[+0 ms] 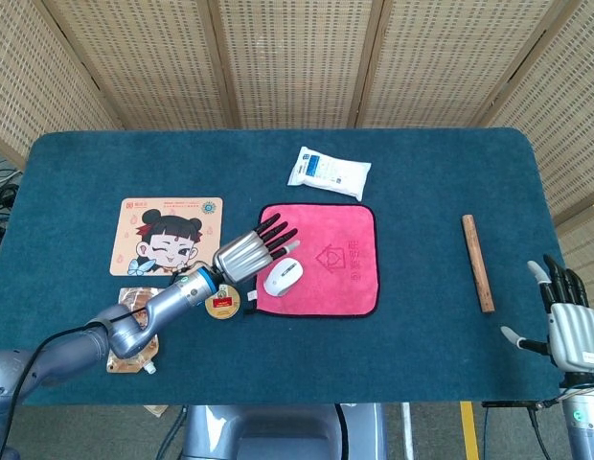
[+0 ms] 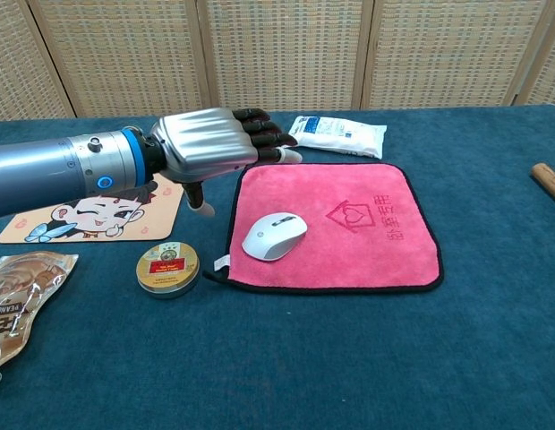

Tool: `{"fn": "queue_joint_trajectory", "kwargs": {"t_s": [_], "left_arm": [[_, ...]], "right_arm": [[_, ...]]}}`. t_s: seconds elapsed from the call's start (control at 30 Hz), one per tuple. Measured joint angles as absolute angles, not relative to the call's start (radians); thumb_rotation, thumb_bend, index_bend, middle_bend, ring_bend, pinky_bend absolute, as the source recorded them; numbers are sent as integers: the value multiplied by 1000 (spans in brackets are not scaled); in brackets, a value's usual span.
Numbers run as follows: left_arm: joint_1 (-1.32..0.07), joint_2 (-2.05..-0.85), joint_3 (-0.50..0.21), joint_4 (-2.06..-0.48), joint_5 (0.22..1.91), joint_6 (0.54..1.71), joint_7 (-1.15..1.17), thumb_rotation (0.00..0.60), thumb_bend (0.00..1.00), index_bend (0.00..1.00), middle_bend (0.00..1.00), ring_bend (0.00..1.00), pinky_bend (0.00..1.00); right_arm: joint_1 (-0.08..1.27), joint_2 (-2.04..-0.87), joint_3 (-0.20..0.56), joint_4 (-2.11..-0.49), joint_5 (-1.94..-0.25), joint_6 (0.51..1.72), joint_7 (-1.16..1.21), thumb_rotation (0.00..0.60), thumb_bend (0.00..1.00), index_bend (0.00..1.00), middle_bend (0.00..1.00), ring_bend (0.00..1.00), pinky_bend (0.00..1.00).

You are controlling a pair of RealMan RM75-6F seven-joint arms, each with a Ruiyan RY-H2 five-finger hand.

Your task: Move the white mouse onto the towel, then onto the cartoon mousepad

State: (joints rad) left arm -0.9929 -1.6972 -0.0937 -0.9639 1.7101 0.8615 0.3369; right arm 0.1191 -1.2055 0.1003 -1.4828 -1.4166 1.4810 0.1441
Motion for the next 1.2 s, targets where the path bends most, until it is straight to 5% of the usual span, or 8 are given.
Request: {"fn": "queue_joint_trajectory", "kwargs": {"t_s": [1.2], "left_arm": [[-1065, -1833, -45, -813, 1676, 873, 313, 600, 0, 0, 0, 0, 0]], "right_arm": [[109, -1201, 116, -1482, -1423, 1466, 171, 600, 2, 59, 0, 0, 0]]}}
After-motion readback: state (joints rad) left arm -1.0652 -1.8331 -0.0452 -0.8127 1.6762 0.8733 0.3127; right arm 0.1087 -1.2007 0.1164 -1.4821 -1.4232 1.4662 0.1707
